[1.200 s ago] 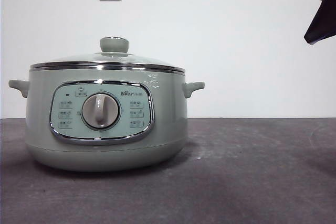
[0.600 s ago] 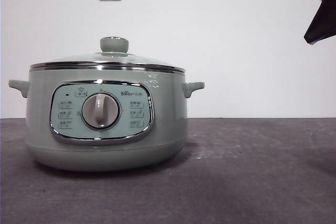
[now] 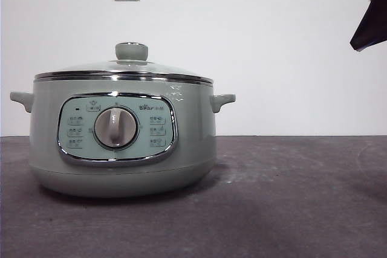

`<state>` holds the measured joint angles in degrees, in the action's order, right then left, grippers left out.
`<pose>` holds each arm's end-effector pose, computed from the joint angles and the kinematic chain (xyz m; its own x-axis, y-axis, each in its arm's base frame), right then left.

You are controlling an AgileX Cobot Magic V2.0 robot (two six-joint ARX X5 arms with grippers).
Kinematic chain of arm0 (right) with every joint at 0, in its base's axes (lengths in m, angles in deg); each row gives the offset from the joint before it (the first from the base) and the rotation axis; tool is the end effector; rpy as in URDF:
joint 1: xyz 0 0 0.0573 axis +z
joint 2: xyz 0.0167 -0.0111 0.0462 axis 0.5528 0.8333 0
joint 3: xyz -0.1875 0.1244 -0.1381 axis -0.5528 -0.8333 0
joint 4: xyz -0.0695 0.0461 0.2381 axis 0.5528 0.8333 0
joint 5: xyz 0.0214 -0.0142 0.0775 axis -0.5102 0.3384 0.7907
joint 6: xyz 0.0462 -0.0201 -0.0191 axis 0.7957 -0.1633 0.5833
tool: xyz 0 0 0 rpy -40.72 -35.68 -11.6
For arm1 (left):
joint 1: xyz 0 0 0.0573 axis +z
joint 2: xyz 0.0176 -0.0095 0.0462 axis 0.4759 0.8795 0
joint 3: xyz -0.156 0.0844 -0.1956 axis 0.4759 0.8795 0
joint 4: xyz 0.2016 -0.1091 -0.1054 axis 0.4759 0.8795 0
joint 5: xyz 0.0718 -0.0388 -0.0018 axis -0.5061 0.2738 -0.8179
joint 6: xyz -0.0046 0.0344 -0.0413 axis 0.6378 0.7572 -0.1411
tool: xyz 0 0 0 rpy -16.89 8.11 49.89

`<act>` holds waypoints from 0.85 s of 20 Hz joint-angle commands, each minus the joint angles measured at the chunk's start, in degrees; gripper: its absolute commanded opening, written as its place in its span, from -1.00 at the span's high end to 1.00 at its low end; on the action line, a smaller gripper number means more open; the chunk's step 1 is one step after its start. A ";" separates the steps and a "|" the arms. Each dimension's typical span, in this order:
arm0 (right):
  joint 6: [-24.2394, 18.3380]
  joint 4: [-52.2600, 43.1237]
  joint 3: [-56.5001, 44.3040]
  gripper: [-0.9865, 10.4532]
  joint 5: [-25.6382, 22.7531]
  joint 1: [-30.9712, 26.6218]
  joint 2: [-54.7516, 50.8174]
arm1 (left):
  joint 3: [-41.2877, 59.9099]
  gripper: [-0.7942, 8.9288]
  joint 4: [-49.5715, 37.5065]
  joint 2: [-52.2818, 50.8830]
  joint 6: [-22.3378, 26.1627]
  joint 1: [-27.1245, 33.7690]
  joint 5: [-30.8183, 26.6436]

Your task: Pick up the potato,open the lid,put the potato in the pot,close the lid

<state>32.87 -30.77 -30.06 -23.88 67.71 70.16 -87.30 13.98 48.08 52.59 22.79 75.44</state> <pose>0.1218 0.0788 0.2575 0.7605 0.3855 -0.5225 -0.4392 0.8981 0.0234 0.0950 -0.0091 0.1514 0.9810 -0.0903 -0.1716 0.0960 0.9951 0.0252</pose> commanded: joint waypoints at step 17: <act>-7.85 1.36 -0.50 0.83 -14.95 -8.70 -10.34 | 0.81 0.84 0.02 -0.15 -0.57 0.24 0.46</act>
<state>25.98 -29.13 -30.06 -38.70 59.53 60.26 -87.30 13.98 48.08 52.59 22.79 75.46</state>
